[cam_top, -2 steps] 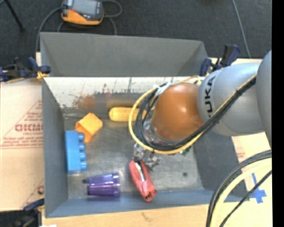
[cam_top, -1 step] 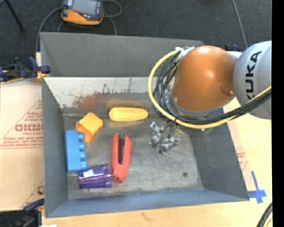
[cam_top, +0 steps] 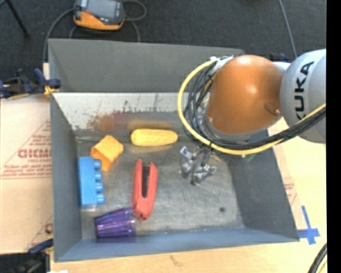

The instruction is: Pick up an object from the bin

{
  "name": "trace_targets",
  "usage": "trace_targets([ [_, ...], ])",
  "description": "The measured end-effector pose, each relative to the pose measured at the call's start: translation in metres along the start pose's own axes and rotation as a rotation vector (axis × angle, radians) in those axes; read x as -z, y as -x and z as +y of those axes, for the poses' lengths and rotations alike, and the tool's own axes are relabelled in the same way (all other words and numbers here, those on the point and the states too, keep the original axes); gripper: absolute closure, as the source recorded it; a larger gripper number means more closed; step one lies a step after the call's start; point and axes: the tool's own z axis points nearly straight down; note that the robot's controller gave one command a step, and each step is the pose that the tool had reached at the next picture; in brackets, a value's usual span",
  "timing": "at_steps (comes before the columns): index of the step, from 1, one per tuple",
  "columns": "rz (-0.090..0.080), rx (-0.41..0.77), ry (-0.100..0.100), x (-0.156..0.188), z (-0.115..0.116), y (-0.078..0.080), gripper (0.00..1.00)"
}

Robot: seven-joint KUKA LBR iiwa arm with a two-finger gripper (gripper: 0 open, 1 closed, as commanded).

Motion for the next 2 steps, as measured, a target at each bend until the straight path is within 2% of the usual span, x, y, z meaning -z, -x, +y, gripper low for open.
trace_targets([
  [1,0.003,-0.252,0.002,-0.0567,0.0006,-0.0114,0.0],
  [2,0.001,-0.252,0.0,-0.0554,0.0,-0.0109,0.0],
])
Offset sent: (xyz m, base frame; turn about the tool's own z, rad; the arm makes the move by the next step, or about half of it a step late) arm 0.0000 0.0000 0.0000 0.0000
